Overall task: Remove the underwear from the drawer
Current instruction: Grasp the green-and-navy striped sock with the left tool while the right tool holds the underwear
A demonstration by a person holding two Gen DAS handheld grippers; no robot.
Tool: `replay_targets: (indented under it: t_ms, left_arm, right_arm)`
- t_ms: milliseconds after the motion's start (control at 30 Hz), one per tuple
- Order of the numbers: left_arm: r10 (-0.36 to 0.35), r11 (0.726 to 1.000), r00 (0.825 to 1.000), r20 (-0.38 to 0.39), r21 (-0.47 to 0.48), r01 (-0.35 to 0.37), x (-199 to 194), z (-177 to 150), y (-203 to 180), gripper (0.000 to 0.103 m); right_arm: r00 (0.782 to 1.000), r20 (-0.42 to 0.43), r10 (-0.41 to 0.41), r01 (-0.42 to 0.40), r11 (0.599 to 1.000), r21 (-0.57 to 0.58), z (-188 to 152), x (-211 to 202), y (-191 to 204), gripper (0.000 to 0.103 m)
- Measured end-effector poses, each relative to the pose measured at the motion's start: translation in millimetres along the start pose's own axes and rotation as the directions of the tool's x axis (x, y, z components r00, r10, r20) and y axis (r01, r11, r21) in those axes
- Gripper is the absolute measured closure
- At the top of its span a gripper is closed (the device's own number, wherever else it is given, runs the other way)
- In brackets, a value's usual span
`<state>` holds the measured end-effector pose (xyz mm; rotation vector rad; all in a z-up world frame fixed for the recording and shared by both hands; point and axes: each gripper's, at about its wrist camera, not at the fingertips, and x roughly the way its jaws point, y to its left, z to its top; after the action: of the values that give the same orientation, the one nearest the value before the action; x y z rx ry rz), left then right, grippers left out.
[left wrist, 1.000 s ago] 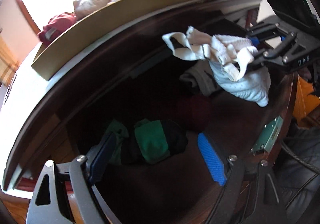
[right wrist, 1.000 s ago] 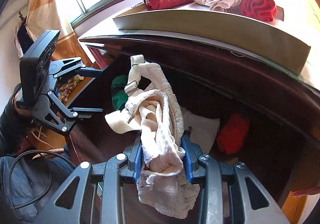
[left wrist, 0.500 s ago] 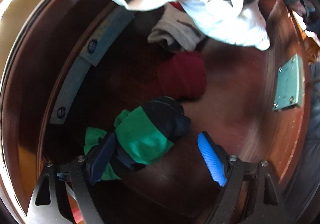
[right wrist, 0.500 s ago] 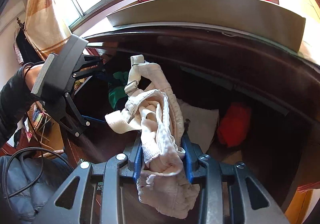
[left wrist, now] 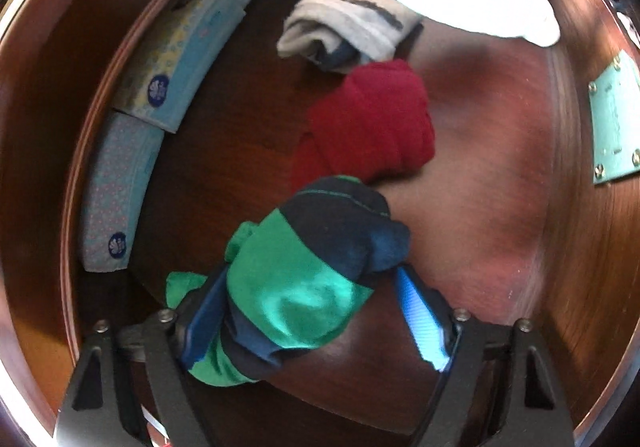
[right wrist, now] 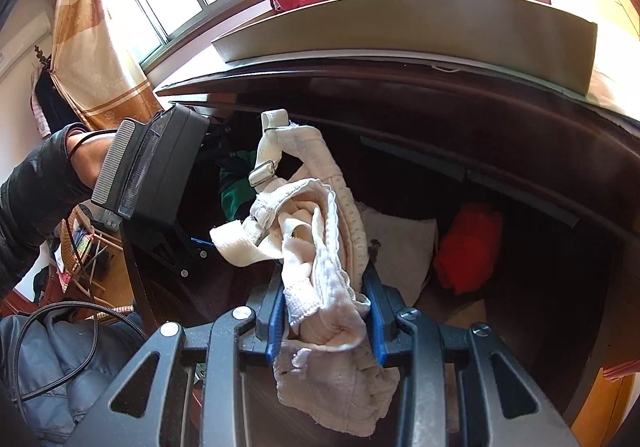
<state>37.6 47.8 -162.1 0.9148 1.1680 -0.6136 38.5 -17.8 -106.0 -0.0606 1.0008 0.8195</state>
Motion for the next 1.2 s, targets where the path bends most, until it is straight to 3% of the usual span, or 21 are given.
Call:
replay_targets:
  t_ms: [300, 400, 767, 967, 1033, 1200]
  left_arm:
    - [-0.025, 0.999, 1.000, 0.015, -0.042, 0.025, -12.5, -11.7, 13.2, 0.066]
    - [-0.032, 0.997, 0.999, 0.027, -0.070, 0.034, -19.6, -15.4, 13.9, 0.074]
    - [-0.073, 0.953, 0.979, 0.193, -0.275, 0.125, -64.9, -25.1, 21.7, 0.077]
    - [-0.043, 0.907, 0.965, 0.260, -0.394, 0.147, -91.3, -42.3, 46.1, 0.077]
    - [-0.056, 0.881, 0.955, 0.291, -0.436, 0.184, -98.2, -50.8, 51.5, 0.077]
    - [-0.023, 0.857, 0.948, 0.317, -0.481, 0.182, -105.8, -65.7, 61.2, 0.077]
  right_arm:
    - [1.000, -0.002, 0.004, -0.004, 1.000, 0.013, 1.1, 0.2, -1.7, 0.067]
    - [1.000, 0.000, 0.004, -0.004, 1.000, 0.016, 1.3, 0.2, -1.3, 0.067]
    - [0.999, 0.034, -0.009, 0.008, 1.000, 0.016, -3.5, -5.8, 1.5, 0.067]
    - [0.997, 0.079, -0.008, 0.007, 1.000, 0.006, -9.2, -15.2, 4.0, 0.067]
    - [0.996, 0.089, -0.006, 0.006, 1.000, 0.004, -10.4, -17.8, 4.3, 0.067]
    - [0.994, 0.112, -0.004, 0.004, 1.000, 0.002, -11.9, -24.3, 3.4, 0.067]
